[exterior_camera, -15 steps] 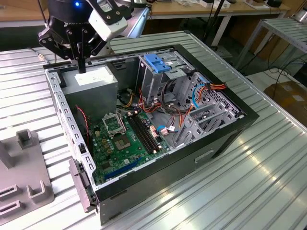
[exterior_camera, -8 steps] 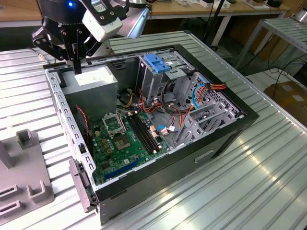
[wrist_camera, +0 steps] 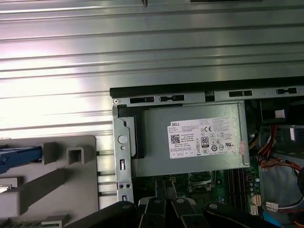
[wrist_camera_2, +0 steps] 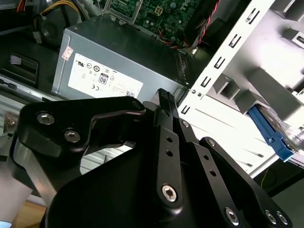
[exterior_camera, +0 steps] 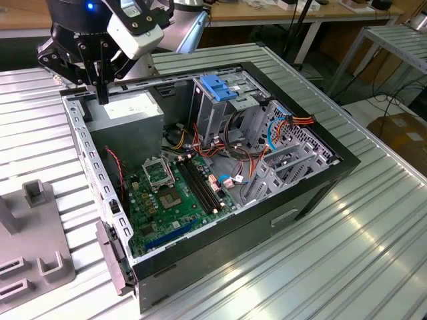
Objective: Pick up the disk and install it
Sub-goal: 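Reach for the disk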
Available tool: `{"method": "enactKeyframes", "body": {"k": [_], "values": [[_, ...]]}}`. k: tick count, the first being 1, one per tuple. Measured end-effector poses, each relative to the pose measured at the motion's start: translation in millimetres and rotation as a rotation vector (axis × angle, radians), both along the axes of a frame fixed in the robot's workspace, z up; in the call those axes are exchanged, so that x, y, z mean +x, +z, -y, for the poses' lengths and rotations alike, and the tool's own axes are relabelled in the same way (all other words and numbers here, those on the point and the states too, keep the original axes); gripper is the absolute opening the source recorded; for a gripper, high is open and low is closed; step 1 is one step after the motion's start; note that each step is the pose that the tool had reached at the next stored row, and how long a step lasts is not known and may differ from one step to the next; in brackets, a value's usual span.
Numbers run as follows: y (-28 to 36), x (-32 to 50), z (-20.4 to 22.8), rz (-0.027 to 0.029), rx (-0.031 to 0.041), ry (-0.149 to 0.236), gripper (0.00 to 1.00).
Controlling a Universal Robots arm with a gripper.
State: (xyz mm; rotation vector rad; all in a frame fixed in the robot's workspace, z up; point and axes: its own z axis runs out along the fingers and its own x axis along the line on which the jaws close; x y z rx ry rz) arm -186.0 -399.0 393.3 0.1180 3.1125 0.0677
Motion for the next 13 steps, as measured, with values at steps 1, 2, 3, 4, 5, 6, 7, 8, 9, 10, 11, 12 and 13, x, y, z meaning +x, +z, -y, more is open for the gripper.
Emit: {"method": "enactKeyframes", "body": {"k": [1,2,3,4,5,6,7,8,9,10,11,12,13], "values": [[0.0,-0.9,0.0,0.0,0.0,0.0,0.1],[0.0,-2.2,0.0,0.0,0.0,0.0,0.1],[0.0,-3.8,0.0,0.0,0.0,0.0,0.1],[0.0,-5.2,0.0,0.0,0.0,0.0,0.1],[0.0,-6.1,0.0,0.0,0.0,0.0,0.1],[0.0,-7.1,0.0,0.0,0.0,0.0,0.1],[0.0,-8.0,0.0,0.0,-0.0001,0.0,0.1],[0.0,-8.9,0.0,0.0,0.0,0.0,0.1],[0.0,-9.8,0.0,0.0,0.0,0.0,0.1],[0.0,-10.7,0.0,0.0001,0.0,0.0,0.1],[0.0,-11.7,0.0,0.0,0.0,0.0,0.1],[0.0,-13.2,0.0,0.0,-0.0001,0.0,0.1],[0.0,-15.0,0.0,0.0,0.0,0.0,0.1]]}}
